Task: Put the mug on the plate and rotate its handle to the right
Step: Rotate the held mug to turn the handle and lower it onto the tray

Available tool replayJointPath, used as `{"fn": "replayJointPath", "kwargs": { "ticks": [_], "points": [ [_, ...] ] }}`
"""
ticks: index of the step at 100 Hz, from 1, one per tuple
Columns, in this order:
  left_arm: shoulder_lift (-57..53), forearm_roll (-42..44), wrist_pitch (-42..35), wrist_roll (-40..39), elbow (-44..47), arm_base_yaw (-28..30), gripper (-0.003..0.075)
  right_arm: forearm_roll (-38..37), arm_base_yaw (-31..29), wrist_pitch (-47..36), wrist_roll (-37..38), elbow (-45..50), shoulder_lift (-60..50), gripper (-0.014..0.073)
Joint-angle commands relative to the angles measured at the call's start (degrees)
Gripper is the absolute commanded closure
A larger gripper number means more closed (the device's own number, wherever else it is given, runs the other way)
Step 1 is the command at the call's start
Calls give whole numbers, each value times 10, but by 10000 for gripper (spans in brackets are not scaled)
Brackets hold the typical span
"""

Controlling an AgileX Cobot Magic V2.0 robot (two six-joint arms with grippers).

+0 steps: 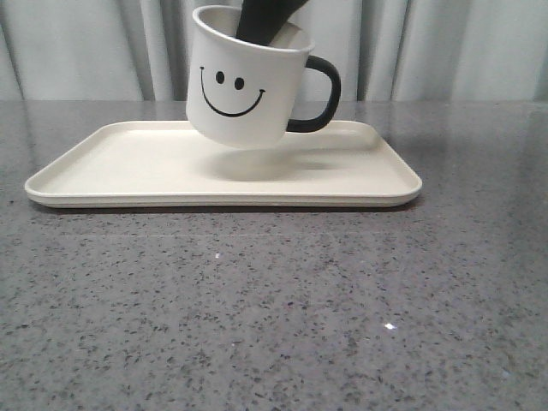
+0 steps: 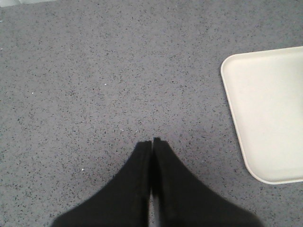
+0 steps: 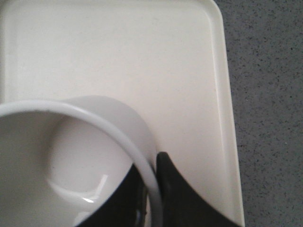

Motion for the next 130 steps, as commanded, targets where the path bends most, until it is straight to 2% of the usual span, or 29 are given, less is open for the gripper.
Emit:
{"fn": "replayJointPath", "kwargs": {
  "ticks": [1, 21, 130],
  "points": [
    [-8, -7, -33, -4, -15, 1, 740, 10, 0, 49, -16, -13, -37, 658],
    [-8, -7, -33, -4, -15, 1, 740, 10, 0, 49, -46, -13, -36, 658],
    [-8, -7, -33, -4, -15, 1, 740, 23, 18, 48, -57, -12, 10, 658]
  ]
}}
